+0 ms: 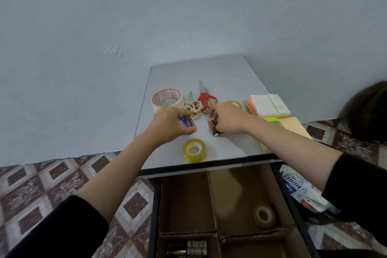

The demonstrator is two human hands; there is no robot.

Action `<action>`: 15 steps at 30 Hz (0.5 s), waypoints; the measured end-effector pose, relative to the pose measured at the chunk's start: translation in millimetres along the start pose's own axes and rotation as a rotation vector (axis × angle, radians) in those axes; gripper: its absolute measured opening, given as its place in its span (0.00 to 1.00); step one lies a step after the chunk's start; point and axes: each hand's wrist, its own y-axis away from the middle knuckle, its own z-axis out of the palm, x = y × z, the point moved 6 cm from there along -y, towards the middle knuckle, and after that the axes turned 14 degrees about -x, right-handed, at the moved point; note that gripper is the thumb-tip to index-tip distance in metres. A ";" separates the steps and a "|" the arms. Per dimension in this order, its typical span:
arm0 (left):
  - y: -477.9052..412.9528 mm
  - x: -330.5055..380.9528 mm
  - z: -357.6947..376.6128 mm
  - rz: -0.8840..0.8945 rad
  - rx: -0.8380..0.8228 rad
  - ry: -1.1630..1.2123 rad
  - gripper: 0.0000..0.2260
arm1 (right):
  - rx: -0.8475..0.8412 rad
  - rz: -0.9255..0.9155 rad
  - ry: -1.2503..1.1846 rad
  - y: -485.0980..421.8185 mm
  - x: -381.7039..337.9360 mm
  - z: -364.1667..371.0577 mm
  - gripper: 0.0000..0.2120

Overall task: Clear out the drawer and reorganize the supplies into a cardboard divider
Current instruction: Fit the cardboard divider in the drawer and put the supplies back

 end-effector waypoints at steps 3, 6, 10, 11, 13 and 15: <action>6.0 -3.0 0.8 0.004 -0.001 0.002 0.23 | 0.143 0.076 0.016 3.3 -0.6 -7.3 0.04; 16.3 -2.9 0.2 0.010 -0.001 0.004 0.23 | 0.179 0.150 0.024 2.1 1.9 -6.7 0.21; 36.3 -2.7 -3.7 0.023 0.034 -0.008 0.23 | 0.128 0.231 0.030 -3.5 -1.1 0.5 0.15; 42.6 -2.3 -4.8 0.026 0.047 -0.010 0.23 | 0.125 0.241 0.025 -3.0 -3.6 1.1 0.11; 55.8 -2.2 -6.7 0.033 0.074 -0.006 0.23 | 0.112 0.261 0.006 -1.2 -8.1 2.8 0.12; 68.3 -3.3 -7.1 0.040 0.097 0.003 0.23 | 0.088 0.289 0.001 1.7 -12.2 4.5 0.17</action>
